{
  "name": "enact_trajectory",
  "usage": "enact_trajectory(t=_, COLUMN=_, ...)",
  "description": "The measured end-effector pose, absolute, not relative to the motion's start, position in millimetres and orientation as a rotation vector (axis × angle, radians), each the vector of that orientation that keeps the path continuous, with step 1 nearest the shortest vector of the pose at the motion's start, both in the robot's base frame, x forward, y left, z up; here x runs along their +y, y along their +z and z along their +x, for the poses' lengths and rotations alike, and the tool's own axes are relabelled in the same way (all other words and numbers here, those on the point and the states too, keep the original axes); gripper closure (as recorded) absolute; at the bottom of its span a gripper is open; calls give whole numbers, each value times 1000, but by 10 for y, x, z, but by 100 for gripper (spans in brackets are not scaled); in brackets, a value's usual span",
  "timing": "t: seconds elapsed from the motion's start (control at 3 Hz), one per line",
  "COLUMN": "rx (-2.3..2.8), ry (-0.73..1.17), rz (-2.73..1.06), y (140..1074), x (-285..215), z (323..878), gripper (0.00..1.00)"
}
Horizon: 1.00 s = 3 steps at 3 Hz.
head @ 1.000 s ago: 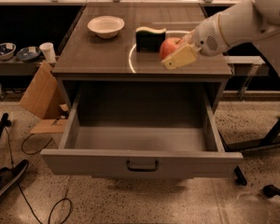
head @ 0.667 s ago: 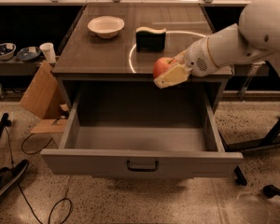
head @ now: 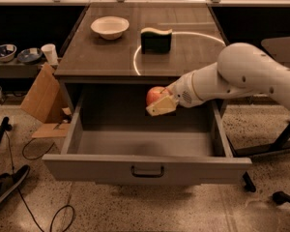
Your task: Place apple into top drawer
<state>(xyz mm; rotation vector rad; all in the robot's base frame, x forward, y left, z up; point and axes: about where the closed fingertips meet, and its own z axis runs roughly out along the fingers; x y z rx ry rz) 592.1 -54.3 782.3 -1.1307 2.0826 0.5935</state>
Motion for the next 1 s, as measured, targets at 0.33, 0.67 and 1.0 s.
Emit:
enact_trajectory(t=0.33, rx=2111, ry=579, rz=-1122, y=7469, x=-393, z=5943, gripper=100)
enact_trajectory(t=0.67, rx=2142, ry=576, rz=-1150, y=7102, x=-246, z=5925, gripper=100)
enact_trajectory(t=1.0, rx=2176, ry=592, rz=-1217, y=6775, x=-148, z=5856, gripper=100)
